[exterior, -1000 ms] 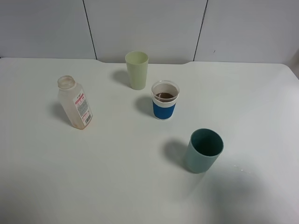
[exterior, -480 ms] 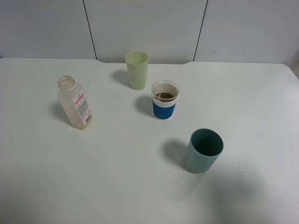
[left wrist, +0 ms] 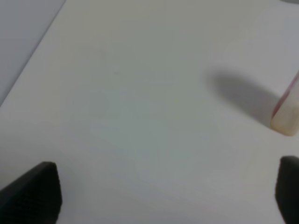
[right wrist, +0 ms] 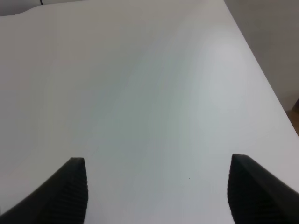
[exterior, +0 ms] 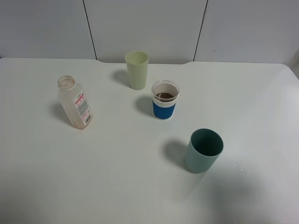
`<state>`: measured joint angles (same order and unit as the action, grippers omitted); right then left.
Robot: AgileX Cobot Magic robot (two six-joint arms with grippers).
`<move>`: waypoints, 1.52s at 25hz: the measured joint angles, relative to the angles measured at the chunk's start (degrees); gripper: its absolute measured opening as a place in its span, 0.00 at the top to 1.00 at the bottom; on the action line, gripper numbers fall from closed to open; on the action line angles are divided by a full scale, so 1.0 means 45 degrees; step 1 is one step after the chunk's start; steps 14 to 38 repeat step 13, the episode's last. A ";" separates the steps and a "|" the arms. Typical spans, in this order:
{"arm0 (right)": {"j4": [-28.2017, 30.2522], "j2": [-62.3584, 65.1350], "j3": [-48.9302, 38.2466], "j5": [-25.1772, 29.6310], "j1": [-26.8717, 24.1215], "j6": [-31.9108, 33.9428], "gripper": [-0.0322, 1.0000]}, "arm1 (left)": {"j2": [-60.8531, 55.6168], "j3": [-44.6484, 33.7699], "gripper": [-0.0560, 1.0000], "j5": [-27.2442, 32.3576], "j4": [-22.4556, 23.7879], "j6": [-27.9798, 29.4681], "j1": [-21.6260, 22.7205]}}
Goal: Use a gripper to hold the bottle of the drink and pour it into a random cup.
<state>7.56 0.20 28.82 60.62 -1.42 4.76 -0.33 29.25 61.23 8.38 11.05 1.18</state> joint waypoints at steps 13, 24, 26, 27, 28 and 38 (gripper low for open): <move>0.0000 0.0000 0.0000 0.0000 0.0000 0.0000 0.35 | 0.0000 0.0000 0.08 0.0000 0.0000 0.0000 0.0000; 0.0000 0.0000 0.0000 0.0000 0.0000 0.0000 0.35 | 0.0000 0.0000 0.08 0.0000 0.0000 0.0000 0.0000; 0.0000 0.0000 0.0000 0.0000 0.0000 0.0000 0.35 | 0.0000 0.0000 0.08 0.0000 0.0000 0.0000 0.0000; 0.0000 0.0000 0.0000 0.0000 0.0000 0.0000 0.35 | 0.0000 0.0000 0.08 0.0000 0.0000 0.0000 0.0000; 0.0000 0.0000 0.0000 0.0000 0.0000 0.0000 0.35 | 0.0000 0.0000 0.08 0.0000 0.0000 0.0000 0.0000; 0.0000 0.0000 0.0000 0.0000 0.0000 0.0000 0.35 | 0.0000 0.0000 0.08 0.0000 0.0000 0.0000 0.0000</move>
